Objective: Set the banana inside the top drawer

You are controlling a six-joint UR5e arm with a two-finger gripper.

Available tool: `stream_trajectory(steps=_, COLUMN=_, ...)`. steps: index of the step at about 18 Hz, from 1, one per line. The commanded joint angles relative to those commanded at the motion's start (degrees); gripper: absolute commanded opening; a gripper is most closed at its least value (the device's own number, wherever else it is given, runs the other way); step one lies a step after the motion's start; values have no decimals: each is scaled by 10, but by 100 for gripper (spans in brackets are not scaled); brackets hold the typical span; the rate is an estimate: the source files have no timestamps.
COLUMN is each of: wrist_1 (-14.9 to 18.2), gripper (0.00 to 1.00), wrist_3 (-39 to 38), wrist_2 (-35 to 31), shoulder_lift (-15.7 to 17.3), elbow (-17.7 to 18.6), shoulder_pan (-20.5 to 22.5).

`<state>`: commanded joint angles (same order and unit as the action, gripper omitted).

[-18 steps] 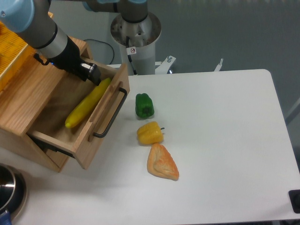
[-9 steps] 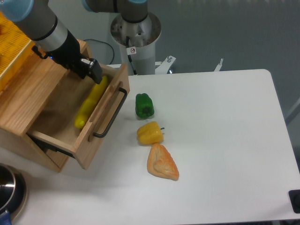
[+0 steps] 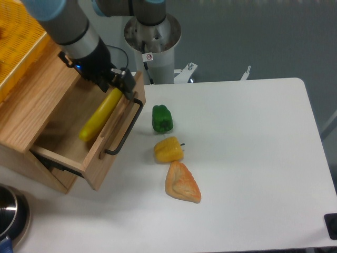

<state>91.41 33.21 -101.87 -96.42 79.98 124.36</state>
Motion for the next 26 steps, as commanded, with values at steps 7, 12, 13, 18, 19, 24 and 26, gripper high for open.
stream_trajectory(steps=7, wrist_1=-8, gripper=100, wrist_3=104, wrist_2=75, shoulder_lift=-1, elbow=7, shoulder_pan=80)
stream_trajectory(steps=12, wrist_1=-8, gripper=100, wrist_3=160, wrist_2=80, shoulder_lift=-17, elbow=7, shoulder_pan=134)
stream_trajectory(steps=13, wrist_1=-8, gripper=100, wrist_3=177, wrist_2=84, shoulder_lift=-19, elbow=7, shoulder_pan=148)
stream_trajectory(steps=18, wrist_1=-9, gripper=100, wrist_3=274, wrist_2=70, shoulder_lift=-52, elbow=8, shoulder_pan=194)
stream_trajectory(steps=19, wrist_1=-9, gripper=100, wrist_3=309, wrist_2=57, shoulder_lift=-56, elbow=10, shoulder_pan=196)
stream_trajectory(steps=24, wrist_1=-64, gripper=100, wrist_3=396, wrist_2=53, shoulder_lift=-96, elbow=10, shoulder_pan=216)
stream_trajectory(steps=26, wrist_1=-86, gripper=100, wrist_3=402, wrist_2=51, shoulder_lift=-105, elbow=14, shoulder_pan=213)
